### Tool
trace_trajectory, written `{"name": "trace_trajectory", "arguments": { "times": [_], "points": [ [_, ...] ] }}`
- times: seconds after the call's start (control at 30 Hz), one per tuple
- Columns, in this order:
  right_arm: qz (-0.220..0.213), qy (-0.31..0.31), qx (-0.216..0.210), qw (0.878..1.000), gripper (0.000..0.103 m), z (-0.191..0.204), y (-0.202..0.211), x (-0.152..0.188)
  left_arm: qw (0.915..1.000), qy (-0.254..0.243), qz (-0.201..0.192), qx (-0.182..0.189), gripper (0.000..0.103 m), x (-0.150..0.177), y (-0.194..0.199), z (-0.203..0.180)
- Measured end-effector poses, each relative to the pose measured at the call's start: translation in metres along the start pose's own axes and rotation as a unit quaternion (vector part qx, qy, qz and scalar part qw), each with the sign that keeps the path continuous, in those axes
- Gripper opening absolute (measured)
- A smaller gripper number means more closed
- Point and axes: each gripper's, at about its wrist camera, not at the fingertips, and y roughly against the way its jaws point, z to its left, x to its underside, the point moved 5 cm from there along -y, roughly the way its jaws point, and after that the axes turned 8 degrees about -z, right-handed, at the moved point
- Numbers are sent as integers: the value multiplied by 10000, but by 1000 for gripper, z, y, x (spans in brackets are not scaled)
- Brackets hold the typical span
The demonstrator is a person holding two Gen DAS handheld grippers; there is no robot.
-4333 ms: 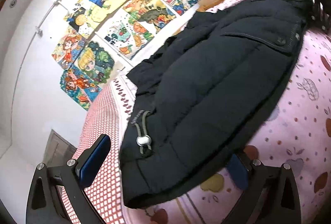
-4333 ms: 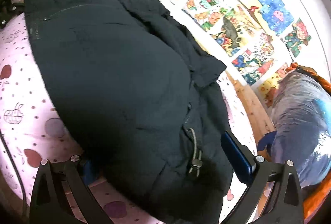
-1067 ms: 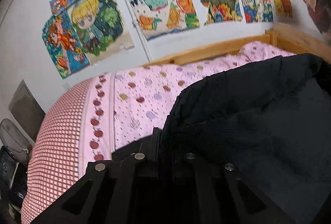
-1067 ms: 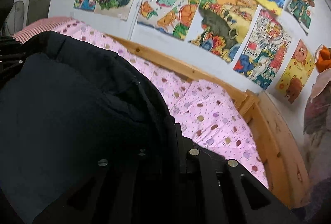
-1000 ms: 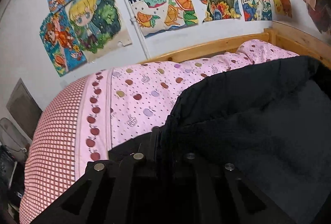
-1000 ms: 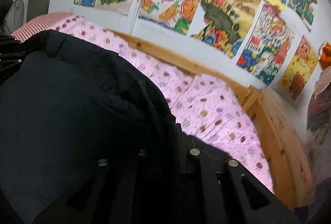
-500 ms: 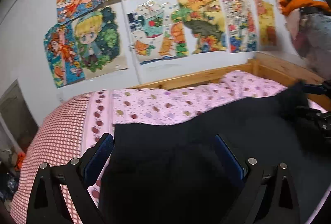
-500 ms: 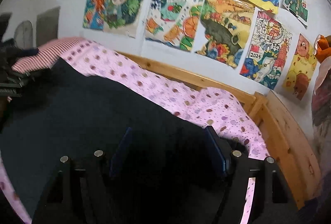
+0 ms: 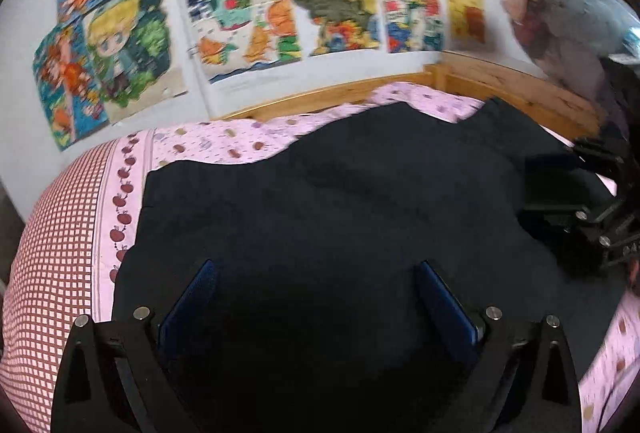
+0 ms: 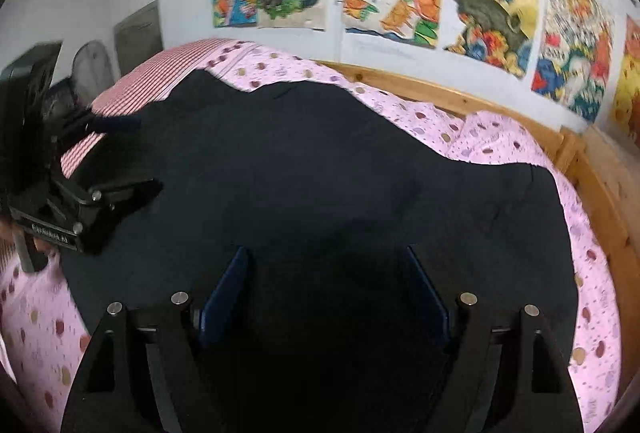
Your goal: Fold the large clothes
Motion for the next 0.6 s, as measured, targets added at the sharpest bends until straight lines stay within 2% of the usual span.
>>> {"name": "trace_trajectory", "arguments": {
  "times": [0.27, 0.6],
  "points": [
    [154, -517, 303, 9981, 75, -35, -46, -10, 9959, 748, 376, -339, 103, -2, -47, 30],
    [504, -1278, 475, 9894, 84, -72, -93, 3, 9933, 863, 731, -255, 103, -4, -82, 36]
  ]
}}
